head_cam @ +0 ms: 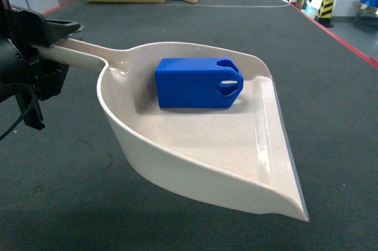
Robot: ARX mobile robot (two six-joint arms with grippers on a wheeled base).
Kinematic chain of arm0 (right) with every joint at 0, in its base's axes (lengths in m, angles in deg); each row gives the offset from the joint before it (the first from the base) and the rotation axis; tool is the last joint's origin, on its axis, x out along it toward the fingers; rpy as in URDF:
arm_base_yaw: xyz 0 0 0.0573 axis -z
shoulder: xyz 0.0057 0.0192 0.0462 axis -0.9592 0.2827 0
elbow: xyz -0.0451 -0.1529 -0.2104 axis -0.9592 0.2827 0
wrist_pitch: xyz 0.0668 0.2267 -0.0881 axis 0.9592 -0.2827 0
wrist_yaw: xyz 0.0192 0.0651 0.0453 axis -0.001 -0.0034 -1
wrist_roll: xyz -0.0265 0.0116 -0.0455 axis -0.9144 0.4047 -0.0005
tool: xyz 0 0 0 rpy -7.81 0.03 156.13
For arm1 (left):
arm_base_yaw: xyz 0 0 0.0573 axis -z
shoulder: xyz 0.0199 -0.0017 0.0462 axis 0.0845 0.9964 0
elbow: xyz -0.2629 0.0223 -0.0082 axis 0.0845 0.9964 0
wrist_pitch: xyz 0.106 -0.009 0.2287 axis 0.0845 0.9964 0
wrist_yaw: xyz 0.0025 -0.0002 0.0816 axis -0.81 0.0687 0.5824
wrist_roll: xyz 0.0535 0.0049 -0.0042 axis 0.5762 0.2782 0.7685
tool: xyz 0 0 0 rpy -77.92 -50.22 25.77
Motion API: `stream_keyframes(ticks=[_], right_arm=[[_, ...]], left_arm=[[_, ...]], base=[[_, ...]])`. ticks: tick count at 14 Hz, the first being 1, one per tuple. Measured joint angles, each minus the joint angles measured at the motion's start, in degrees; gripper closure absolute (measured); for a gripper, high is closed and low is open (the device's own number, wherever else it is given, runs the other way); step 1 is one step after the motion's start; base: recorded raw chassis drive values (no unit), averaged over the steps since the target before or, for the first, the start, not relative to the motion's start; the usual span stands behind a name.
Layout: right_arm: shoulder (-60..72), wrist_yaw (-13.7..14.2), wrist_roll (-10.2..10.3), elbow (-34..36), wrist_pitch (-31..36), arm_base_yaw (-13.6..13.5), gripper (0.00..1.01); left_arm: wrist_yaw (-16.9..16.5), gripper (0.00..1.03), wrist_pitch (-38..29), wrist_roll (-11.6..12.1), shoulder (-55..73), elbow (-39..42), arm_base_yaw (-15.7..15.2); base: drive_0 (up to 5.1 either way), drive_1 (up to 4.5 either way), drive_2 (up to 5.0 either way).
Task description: Place part in tray to right shelf
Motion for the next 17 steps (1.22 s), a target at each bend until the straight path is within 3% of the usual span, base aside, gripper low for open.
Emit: stream_keyframes(ticks=[5, 12, 17], right_arm=[[0.0, 0.0, 0.0, 0.0, 0.0, 0.0, 0.03], [0.1, 0.0, 0.0, 0.0, 0.0, 0.0, 0.03], [-0.2, 0.0, 0.0, 0.0, 0.0, 0.0, 0.03]], left_arm=[[0.0, 0.91, 0.0, 0.0, 0.0, 0.0, 0.0], [0.0, 0.91, 0.0, 0.0, 0.0, 0.0, 0.0], [0.1, 0.91, 0.0, 0.0, 0.0, 0.0, -0.1]], base=[[0.0, 0.0, 0.0], [0.0, 0.0, 0.0], [4.7, -3.81, -0.5]])
